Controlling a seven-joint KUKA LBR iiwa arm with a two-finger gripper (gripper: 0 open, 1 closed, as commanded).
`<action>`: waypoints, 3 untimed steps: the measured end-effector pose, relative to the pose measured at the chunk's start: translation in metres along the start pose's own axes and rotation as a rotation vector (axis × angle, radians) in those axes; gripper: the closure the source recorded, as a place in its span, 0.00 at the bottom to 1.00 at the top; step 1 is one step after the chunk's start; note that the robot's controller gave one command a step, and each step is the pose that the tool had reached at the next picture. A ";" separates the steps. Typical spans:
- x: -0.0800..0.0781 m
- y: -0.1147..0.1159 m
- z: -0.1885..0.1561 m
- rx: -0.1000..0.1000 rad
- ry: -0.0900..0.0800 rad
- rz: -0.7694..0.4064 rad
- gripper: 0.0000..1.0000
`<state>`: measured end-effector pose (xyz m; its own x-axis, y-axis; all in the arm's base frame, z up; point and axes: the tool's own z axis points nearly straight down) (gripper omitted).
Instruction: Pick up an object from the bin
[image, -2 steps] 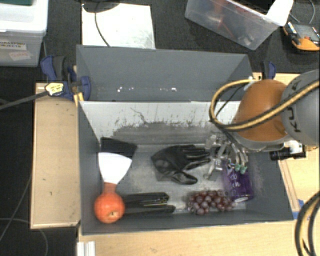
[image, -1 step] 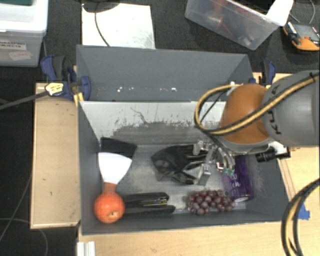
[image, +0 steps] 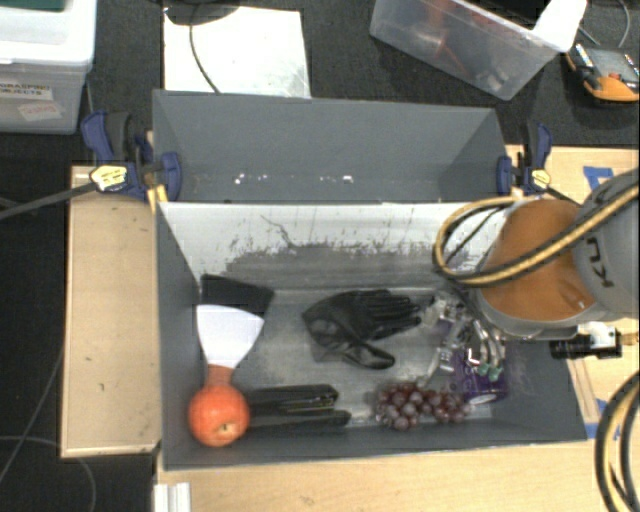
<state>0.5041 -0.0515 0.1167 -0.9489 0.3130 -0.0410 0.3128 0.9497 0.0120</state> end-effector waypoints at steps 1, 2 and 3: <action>-0.036 0.036 0.025 0.000 0.029 -0.108 0.00; 0.026 -0.007 0.034 -0.002 -0.001 0.048 1.00; 0.026 -0.007 0.034 -0.002 -0.001 0.048 1.00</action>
Offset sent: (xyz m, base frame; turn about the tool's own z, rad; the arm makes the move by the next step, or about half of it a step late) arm -0.0274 0.0008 -0.0362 0.0495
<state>0.4784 -0.0504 0.0815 -0.9326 0.3585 -0.0411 0.3581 0.9335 0.0160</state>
